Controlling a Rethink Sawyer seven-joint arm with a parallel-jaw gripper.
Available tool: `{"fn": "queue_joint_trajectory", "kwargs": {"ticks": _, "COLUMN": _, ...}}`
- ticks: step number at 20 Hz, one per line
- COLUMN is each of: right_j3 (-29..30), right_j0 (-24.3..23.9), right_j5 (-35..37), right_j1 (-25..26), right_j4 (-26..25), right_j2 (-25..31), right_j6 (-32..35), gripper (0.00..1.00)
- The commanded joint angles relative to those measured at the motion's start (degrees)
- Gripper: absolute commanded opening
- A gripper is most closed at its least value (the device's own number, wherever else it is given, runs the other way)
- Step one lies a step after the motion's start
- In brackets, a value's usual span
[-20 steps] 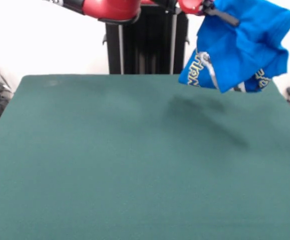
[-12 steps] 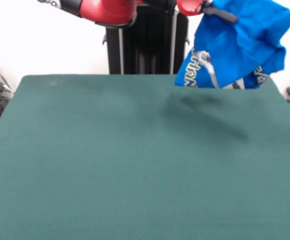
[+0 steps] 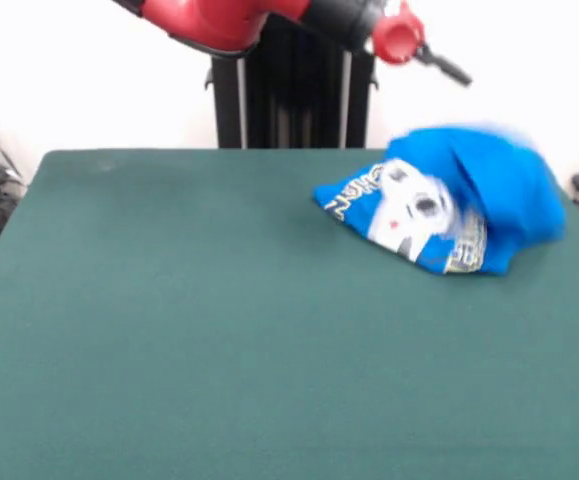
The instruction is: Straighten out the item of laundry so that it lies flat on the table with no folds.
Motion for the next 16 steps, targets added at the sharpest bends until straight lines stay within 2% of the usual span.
{"fn": "queue_joint_trajectory", "kwargs": {"ticks": 1, "right_j3": -15.35, "right_j0": 18.65, "right_j5": 8.16, "right_j1": -20.95, "right_j4": 8.25, "right_j2": -18.29, "right_j6": 7.97, "gripper": 1.00}}
{"fn": "queue_joint_trajectory", "kwargs": {"ticks": 4, "right_j3": -18.93, "right_j0": 24.02, "right_j5": 13.79, "right_j1": -22.43, "right_j4": 8.74, "right_j2": -24.64, "right_j6": 5.86, "gripper": 1.00}}
{"fn": "queue_joint_trajectory", "kwargs": {"ticks": 5, "right_j3": -20.67, "right_j0": 27.78, "right_j5": 14.31, "right_j1": -23.57, "right_j4": 8.05, "right_j2": -29.03, "right_j6": 5.57, "gripper": 1.00}}
{"fn": "queue_joint_trajectory", "kwargs": {"ticks": 6, "right_j3": -22.27, "right_j0": 31.49, "right_j5": 13.52, "right_j1": -23.85, "right_j4": 7.61, "right_j2": -33.32, "right_j6": 5.95, "gripper": 1.00}}
{"fn": "queue_joint_trajectory", "kwargs": {"ticks": 8, "right_j3": -24.16, "right_j0": 36.35, "right_j5": 12.60, "right_j1": -23.96, "right_j4": 7.79, "right_j2": -38.40, "right_j6": 7.63, "gripper": 1.00}}
{"fn": "queue_joint_trajectory", "kwargs": {"ticks": 11, "right_j3": -26.37, "right_j0": 40.92, "right_j5": 9.63, "right_j1": -22.09, "right_j4": 8.04, "right_j2": -42.80, "right_j6": 8.91, "gripper": 1.00}}
{"fn": "queue_joint_trajectory", "kwargs": {"ticks": 13, "right_j3": -27.47, "right_j0": 42.35, "right_j5": 7.08, "right_j1": -20.53, "right_j4": 7.88, "right_j2": -44.35, "right_j6": 8.60, "gripper": 1.00}}
{"fn": "queue_joint_trajectory", "kwargs": {"ticks": 16, "right_j3": -30.53, "right_j0": 49.65, "right_j5": 3.86, "right_j1": -18.79, "right_j4": 7.87, "right_j2": -52.28, "right_j6": 9.66, "gripper": 1.00}}
